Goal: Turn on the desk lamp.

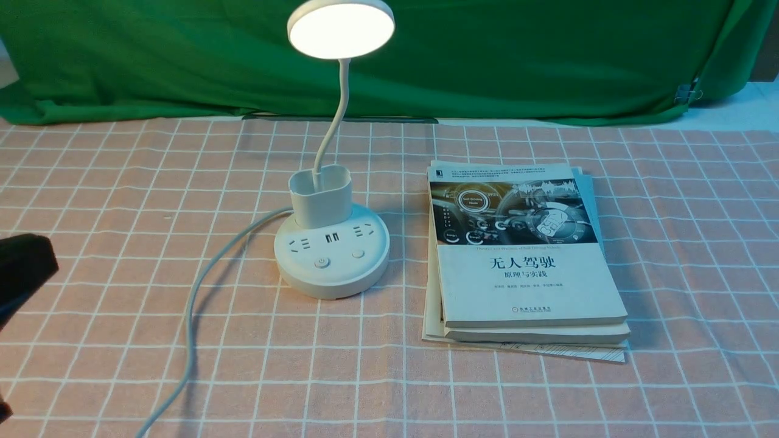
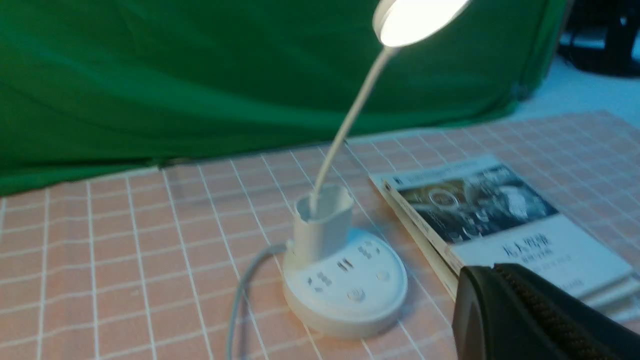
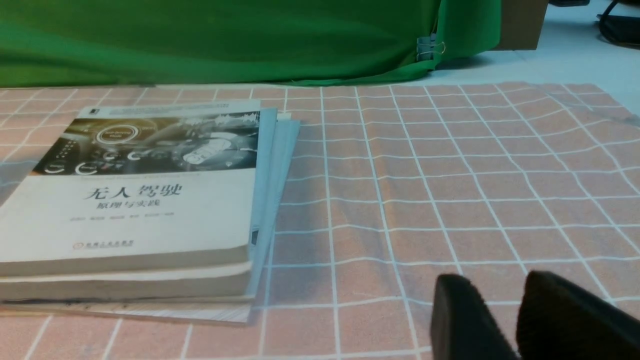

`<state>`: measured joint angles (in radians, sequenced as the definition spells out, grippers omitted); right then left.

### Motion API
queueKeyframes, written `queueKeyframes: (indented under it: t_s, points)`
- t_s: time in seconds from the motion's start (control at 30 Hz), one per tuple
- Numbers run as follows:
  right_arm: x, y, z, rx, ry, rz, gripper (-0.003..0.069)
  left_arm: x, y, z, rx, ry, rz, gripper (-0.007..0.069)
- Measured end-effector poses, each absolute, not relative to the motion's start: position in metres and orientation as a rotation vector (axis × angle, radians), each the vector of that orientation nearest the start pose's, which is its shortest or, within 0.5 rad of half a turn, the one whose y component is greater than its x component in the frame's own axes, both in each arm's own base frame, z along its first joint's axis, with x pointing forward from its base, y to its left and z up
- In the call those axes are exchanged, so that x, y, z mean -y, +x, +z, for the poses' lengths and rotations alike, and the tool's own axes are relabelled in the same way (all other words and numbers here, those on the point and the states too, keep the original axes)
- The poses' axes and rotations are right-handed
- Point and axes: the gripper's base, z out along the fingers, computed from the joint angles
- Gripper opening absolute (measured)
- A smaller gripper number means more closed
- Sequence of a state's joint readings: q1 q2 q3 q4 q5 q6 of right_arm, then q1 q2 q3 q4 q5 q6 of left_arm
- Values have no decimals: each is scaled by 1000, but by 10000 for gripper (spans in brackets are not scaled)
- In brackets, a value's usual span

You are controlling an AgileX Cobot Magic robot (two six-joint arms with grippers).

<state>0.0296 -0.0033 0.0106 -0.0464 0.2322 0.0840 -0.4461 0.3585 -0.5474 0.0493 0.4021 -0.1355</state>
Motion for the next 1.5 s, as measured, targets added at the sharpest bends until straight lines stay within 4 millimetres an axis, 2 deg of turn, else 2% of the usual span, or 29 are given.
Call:
queueKeyframes:
  t_s: [0.1,0.23,0.27,0.3,0.37,0.53,0.97,1.5]
  points:
    - [-1,56,189,-1723,16,41,239,23,65,321,-1594,205,-337,21]
    - [-1,56,189,-1723,16,41,239,7,58,277,-1489,-14,-220,21]
    - [-1,56,189,-1723,16,41,239,5,57,266,-1483,-62,-197,21]
    - [-1,56,189,-1723,16,41,239,4,56,266,-1473,-70,-193,21]
    - [-1,56,189,-1723,16,41,239,0,54,240,-1483,-146,-140,21]
    - [-1,56,189,-1723,16,41,239,-3,57,206,-1560,-159,-74,21]
    - [-1,56,189,-1723,16,41,239,-2,56,193,-1693,-104,-14,21]
    - [-1,56,189,-1723,16,41,239,-2,56,192,-1705,-52,30,21]
